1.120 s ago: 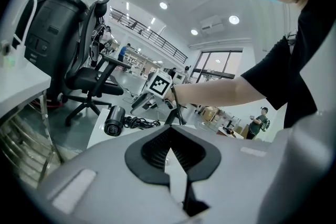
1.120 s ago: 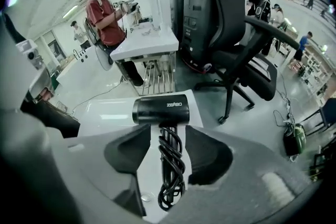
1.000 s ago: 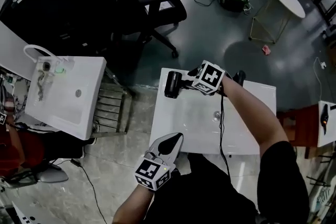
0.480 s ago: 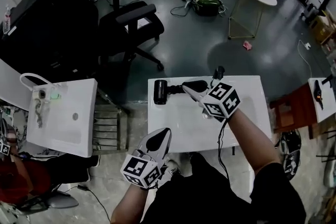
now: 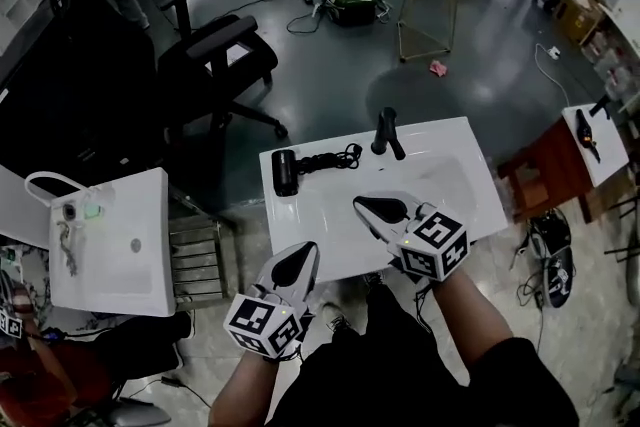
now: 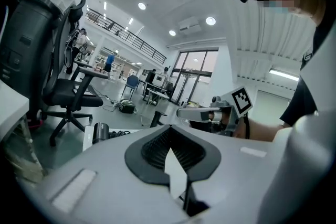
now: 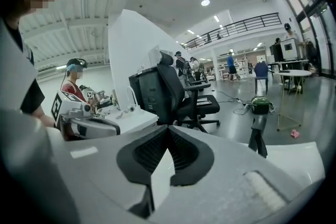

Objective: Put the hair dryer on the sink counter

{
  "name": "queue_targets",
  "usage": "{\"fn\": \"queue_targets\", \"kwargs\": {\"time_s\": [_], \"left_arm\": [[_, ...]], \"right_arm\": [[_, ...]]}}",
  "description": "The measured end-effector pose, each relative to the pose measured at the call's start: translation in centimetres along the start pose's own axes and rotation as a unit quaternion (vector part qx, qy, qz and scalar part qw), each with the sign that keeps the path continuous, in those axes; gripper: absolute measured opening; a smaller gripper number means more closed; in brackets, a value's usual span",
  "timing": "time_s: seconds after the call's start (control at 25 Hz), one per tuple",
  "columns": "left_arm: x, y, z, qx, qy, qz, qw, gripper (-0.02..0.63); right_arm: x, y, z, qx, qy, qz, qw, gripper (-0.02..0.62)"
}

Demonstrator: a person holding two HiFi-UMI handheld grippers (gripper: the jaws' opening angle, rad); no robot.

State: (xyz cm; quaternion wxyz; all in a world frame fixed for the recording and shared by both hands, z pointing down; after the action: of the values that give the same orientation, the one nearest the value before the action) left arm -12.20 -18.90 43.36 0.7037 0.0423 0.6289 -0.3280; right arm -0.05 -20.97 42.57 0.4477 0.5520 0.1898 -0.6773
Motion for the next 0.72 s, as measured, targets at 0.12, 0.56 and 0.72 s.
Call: {"fn": "queue_targets", "kwargs": {"time_s": [0.12, 0.56, 0.72], "left_arm": [[-0.5, 0.9, -0.1, -0.015, -0.008, -0.001, 0.9998, 0.003], [-2.0, 4.4, -0.5, -0.022, -0.013, 0.001, 0.9997, 0.003], [-2.6, 5.7, -0.7, -0.005, -0.01, -0.006, 0.9999, 0.003]], "right_arm": [[-0.9, -1.4, -1.5, -0.015, 0.013, 0.025, 1.0, 0.002], [-3.3, -4.1, -5.3, -0.02, 0.02, 0.039, 0.999, 0.002], [-4.0, -4.6, -6.5, -0.006, 0.017, 0.039, 0.999, 0.002]]}}
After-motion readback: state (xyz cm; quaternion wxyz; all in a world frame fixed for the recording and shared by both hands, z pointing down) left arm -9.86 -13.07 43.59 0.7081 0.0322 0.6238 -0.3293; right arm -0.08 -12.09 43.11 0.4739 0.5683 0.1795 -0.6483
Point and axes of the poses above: the fingertips, and each gripper's own axes: z forward along the fingers, y to its right, x out of its top, the point moved 2 cm from there along -z, backward along the fingers, and after that the axes turned 5 degrees about x, right-handed, at the moved point
